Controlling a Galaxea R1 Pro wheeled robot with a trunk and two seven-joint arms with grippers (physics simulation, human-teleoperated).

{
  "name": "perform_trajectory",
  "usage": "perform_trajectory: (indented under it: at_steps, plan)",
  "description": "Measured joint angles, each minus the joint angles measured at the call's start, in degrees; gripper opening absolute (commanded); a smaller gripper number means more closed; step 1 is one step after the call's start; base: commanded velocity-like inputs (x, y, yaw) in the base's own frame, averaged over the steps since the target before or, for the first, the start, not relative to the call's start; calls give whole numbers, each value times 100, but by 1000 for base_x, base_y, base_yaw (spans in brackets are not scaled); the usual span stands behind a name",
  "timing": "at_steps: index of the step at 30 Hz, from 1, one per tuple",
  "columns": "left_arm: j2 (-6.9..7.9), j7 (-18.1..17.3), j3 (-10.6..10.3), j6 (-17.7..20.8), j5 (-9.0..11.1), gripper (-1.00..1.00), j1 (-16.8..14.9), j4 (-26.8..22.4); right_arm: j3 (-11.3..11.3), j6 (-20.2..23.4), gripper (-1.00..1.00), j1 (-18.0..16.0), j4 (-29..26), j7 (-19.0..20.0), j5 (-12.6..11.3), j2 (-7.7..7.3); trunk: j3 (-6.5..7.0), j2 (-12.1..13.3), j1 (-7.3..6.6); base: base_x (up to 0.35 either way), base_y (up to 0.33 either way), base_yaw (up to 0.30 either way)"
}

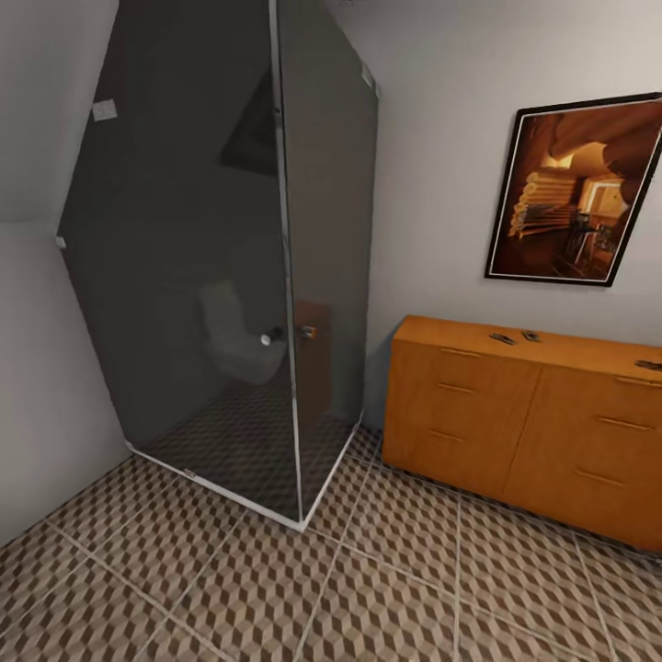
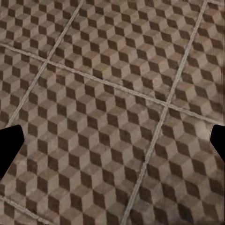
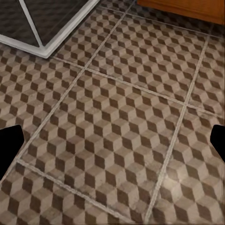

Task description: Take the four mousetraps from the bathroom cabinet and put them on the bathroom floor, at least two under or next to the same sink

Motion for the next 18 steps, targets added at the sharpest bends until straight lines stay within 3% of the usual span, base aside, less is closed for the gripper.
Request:
perform_trajectory:
  at_steps: [18]
  plan:
    - [5,0,7,0,-1,100,0,1,0,1,100,-3,2,-1,0,-5,45,0,0,0,0,-289]
